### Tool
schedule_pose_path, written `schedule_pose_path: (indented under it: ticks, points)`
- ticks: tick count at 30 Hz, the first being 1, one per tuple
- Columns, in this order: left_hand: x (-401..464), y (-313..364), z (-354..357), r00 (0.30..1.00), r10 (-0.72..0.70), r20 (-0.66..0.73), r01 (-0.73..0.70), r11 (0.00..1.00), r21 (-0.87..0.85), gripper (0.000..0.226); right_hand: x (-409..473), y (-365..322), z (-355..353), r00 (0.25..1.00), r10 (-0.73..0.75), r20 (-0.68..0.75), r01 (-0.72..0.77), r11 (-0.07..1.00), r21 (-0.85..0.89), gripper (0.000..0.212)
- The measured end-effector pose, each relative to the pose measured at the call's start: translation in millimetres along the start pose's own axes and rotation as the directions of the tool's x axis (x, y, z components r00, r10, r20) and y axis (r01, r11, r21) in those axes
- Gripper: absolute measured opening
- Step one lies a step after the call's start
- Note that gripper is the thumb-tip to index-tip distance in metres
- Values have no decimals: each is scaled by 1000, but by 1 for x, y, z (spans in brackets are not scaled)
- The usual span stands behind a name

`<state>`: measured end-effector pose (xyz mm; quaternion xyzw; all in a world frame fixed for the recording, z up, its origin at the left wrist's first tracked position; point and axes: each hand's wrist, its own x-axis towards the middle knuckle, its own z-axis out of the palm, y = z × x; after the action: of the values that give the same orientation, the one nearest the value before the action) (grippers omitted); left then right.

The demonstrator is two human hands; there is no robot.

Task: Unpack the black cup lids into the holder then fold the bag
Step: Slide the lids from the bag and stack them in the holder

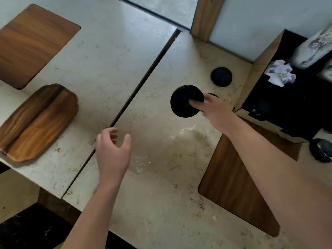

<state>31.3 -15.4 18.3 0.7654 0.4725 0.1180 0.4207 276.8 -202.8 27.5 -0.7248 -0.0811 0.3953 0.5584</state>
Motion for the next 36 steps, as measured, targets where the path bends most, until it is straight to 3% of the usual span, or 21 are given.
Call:
schedule_pose_path:
  ticks: [2, 4, 7, 9, 11, 13, 18, 21, 27, 29, 31, 32, 34, 36]
  points:
    - [-5, 38, 29, 978, 68, 195, -44, 991, -124, 37, -20, 4, -14, 998, 53, -27, -50, 992, 113, 18]
    - [-9, 73, 60, 919, 148, 365, -95, 983, -159, 46, -33, 14, -25, 994, 96, -49, -85, 979, 186, 36]
    - [4, 88, 89, 865, 207, 458, -278, 956, 92, 61, -41, 24, -27, 987, 127, -97, -108, 978, 176, 35]
    - [20, 74, 84, 866, 106, 488, -281, 912, 300, 75, -37, 27, -24, 982, 143, -127, -127, 984, 127, 35]
    - [27, 47, 67, 871, -6, 491, -246, 860, 446, 84, -27, 31, -18, 982, 143, -126, -130, 986, 102, 33]
    - [25, 19, 54, 879, -62, 473, -209, 842, 498, 80, -18, 34, -8, 984, 136, -115, -124, 987, 106, 28]
    - [28, -14, 49, 939, -41, 342, -93, 927, 364, 19, 4, 28, 15, 986, 132, -99, -115, 980, 161, 21]
    - [41, -21, 45, 962, -51, 267, -34, 952, 305, 11, 11, 19, 22, 975, 135, -177, -110, 983, 144, 18]
    - [54, -23, 33, 973, -134, 190, 74, 954, 291, 15, -6, 18, 0, 965, 170, -198, -59, 881, 470, 17]
    - [51, -16, 30, 966, -163, 200, 86, 934, 346, 26, -23, 24, -10, 958, 186, -219, -45, 850, 525, 17]
    - [42, 4, 34, 974, -126, 190, 13, 862, 506, 51, -45, 37, -20, 945, 205, -255, -29, 829, 559, 23]
    - [31, 21, 40, 982, -38, 187, -68, 847, 528, 59, -58, 45, -26, 941, 203, -269, -13, 820, 572, 26]
    - [1, 69, 64, 946, 165, 280, -255, 911, 324, 66, -83, 61, -35, 936, 202, -290, 14, 799, 602, 27]
    - [-34, 120, 97, 852, 172, 494, -213, 977, 28, 71, -108, 73, -43, 917, 232, -326, 27, 777, 628, 24]
